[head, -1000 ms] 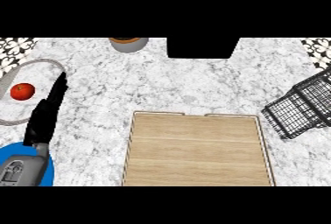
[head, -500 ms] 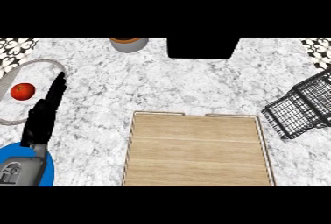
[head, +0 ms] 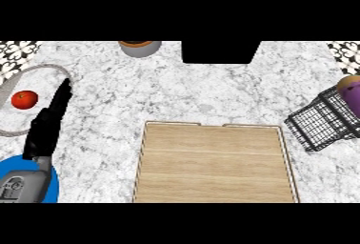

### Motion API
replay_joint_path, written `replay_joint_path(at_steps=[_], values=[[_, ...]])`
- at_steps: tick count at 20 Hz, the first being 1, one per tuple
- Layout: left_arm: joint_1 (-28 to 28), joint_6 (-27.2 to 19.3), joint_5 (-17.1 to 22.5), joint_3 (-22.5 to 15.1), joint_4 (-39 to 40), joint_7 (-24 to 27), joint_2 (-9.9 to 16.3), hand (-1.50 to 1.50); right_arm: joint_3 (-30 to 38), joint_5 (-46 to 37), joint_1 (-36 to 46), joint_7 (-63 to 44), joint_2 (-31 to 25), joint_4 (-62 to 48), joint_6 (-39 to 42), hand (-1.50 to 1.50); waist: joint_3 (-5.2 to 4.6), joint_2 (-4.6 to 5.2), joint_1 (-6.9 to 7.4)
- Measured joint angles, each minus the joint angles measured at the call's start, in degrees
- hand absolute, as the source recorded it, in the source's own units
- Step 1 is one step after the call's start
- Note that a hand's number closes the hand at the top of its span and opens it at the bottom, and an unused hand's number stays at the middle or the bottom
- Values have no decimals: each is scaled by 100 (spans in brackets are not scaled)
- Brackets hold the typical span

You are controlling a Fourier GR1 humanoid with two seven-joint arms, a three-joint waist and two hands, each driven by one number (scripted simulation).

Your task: Pick the can from the tray and place it in the tiered basket

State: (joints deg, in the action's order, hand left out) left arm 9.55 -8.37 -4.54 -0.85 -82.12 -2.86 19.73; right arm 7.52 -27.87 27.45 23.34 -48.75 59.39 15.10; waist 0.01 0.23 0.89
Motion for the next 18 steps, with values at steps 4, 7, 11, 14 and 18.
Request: replay_joint_path(at_steps=[4, 7, 11, 14, 18], values=[[51, -54, -135, -13, 67, -46, -113, 0, 130, 57, 175, 269, 192, -580, 47, -150, 1, -5, -27], [17, -17, -143, 20, 48, -29, -129, 0, 370, 308, 341, 338, 283, -814, 177, -150, 1, -11, -36], [33, 107, -83, 144, 75, -25, -70, 0, 759, 651, 588, 429, 275, -1108, 291, -150, 1, -12, -40], [23, 135, -101, 161, -52, -129, -69, 0, 1085, 899, 749, 432, 66, -1292, 443, -150, 3, -16, -46], [42, 144, -149, 173, 38, -31, -129, 0, 1481, 1137, 913, 384, -382, -1764, 721, -150, -1, -10, -51]])
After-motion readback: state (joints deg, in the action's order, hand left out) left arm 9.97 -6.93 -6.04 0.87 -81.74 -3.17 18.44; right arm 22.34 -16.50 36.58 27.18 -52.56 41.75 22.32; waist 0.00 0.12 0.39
